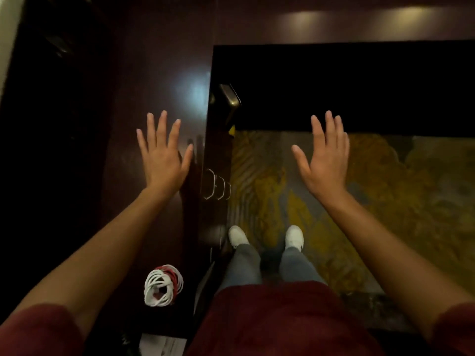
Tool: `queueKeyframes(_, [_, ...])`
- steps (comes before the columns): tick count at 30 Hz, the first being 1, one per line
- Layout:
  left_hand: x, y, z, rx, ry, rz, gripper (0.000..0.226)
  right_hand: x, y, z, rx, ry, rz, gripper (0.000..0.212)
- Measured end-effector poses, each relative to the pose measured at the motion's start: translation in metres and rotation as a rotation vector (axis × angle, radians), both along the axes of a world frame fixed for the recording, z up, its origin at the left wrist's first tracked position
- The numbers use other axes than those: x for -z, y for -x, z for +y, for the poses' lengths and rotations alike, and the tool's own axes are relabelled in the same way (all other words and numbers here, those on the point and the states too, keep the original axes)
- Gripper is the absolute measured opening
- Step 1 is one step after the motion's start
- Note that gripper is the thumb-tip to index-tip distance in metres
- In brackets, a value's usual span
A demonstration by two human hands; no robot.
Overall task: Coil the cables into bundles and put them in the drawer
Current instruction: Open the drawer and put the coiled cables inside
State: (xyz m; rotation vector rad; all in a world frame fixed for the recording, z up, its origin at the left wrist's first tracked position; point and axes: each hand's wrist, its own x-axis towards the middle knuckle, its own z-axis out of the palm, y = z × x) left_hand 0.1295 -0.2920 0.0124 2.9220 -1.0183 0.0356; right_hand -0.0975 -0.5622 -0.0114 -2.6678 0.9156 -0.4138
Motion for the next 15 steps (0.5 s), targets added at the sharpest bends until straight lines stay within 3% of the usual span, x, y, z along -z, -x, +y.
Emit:
queueKeyframes(8, [0.067,-0.032,-0.001,0.072,-0.198,0.101,0.063,0.098,0.016,0.018,0.104,-0.255,0.139,0.072])
queueKeyframes(15, [0.081,-0.035,0.001,0.031,-0.062,0.134,0.06,0.161,-0.012,0.088,0.032,-0.67,0.176,0.076])
